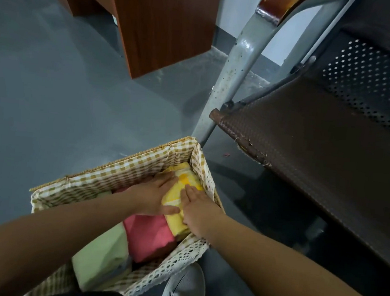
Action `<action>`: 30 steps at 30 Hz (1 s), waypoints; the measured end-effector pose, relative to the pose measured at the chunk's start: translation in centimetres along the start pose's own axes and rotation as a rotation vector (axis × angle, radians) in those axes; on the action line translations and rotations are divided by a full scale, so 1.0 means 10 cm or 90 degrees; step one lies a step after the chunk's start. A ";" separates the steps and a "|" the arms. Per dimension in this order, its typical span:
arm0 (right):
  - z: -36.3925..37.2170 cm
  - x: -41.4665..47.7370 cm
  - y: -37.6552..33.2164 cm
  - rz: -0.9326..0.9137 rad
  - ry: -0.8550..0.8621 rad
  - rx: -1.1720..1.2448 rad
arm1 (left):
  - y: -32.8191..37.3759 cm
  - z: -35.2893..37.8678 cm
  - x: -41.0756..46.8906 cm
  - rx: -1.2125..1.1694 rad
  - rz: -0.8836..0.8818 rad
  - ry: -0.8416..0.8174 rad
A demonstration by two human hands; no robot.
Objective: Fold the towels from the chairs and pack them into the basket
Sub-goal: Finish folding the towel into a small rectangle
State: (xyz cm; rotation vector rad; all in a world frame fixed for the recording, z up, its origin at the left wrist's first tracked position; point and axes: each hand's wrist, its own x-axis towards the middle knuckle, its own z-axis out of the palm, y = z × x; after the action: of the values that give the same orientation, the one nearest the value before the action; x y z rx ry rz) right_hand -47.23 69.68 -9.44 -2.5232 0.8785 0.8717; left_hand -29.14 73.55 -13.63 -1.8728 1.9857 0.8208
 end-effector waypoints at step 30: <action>-0.43 -4.14 2.29 0.420 0.531 0.276 | 4.16 -2.50 -0.87 0.007 0.304 0.354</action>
State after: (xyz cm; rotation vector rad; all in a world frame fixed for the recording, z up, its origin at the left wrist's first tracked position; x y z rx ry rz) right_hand -85.91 68.70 18.08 -2.1672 1.9556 -0.3075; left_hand -64.63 65.77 19.77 -1.7733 2.8397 0.4043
